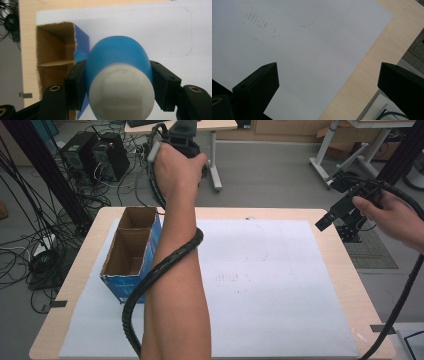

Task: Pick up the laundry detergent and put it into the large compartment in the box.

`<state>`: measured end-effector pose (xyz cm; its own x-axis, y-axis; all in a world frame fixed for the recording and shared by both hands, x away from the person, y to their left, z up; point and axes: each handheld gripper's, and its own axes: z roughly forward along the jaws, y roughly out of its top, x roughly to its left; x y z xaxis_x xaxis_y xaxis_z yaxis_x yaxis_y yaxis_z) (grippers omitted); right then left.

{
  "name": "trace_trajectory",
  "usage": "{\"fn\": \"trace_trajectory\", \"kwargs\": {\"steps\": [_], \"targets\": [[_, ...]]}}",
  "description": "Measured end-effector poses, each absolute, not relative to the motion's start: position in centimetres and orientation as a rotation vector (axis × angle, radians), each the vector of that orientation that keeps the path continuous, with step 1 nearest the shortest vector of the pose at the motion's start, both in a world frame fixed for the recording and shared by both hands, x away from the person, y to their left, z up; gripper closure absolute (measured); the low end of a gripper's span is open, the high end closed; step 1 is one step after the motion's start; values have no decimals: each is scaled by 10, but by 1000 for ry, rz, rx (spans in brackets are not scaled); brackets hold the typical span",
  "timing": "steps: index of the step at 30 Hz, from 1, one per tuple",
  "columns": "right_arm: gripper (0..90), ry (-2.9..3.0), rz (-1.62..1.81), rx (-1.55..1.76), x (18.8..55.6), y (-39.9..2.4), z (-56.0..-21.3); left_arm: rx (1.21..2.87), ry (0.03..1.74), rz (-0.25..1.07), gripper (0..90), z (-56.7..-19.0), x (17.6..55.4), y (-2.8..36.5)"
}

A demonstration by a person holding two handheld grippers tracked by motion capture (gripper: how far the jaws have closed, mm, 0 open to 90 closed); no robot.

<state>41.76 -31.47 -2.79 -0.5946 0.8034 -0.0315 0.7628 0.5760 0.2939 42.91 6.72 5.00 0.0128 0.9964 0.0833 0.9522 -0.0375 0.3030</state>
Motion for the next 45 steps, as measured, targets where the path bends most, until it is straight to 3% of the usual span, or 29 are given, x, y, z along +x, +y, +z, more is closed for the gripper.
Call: {"fn": "trace_trajectory", "kwargs": {"steps": [9, 17, 34, 45], "targets": [[35, 2647, 379, 1321, 415, -313, -27, 2049, 2080, 472, 377, 103, 403, 90], [34, 2645, 386, 1313, 412, -311, -24, 1997, 2105, 535, 377, 126, 381, 111], [34, 2657, 362, 1300, 407, -297, -20, 1949, 2153, 515, 377, 101, 358, 172], [35, 2669, 335, 1293, 410, -289, -23, 1947, 2158, 509, 378, 83, 356, 187]]}}
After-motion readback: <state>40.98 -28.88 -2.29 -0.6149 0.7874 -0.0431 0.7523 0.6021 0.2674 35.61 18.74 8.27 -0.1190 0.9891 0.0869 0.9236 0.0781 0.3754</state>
